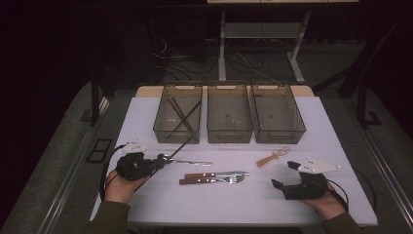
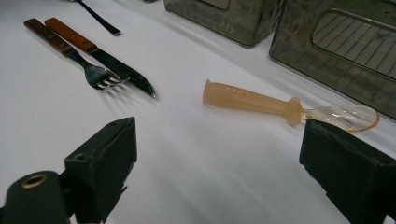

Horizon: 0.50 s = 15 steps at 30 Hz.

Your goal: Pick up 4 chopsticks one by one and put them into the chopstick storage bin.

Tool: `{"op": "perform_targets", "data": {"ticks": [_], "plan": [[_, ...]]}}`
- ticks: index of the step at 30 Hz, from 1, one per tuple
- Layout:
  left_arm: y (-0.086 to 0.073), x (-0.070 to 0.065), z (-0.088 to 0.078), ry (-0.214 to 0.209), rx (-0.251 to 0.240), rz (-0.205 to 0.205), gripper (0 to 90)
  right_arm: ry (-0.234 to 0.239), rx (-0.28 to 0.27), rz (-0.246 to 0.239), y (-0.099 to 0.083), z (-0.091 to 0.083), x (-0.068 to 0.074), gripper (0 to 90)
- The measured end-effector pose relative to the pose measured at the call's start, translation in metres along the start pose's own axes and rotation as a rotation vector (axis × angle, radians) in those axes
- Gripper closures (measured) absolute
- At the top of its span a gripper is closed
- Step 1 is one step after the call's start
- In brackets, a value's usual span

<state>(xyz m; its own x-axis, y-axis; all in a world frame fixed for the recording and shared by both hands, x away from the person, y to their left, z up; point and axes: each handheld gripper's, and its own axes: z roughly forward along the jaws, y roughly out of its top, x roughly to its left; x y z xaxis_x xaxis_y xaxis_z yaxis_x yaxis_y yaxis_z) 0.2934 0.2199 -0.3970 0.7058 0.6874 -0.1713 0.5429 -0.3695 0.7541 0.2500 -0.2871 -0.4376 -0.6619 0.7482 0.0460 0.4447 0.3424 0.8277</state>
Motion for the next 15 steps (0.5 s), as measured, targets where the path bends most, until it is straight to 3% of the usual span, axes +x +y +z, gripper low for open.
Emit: {"op": "perform_targets", "data": {"ticks": [15], "plan": [[0.021,0.01,0.002,0.01,-0.046,-0.005,85.8,-0.003,0.0,0.003,0.0,0.0,0.0,11.3]]}}
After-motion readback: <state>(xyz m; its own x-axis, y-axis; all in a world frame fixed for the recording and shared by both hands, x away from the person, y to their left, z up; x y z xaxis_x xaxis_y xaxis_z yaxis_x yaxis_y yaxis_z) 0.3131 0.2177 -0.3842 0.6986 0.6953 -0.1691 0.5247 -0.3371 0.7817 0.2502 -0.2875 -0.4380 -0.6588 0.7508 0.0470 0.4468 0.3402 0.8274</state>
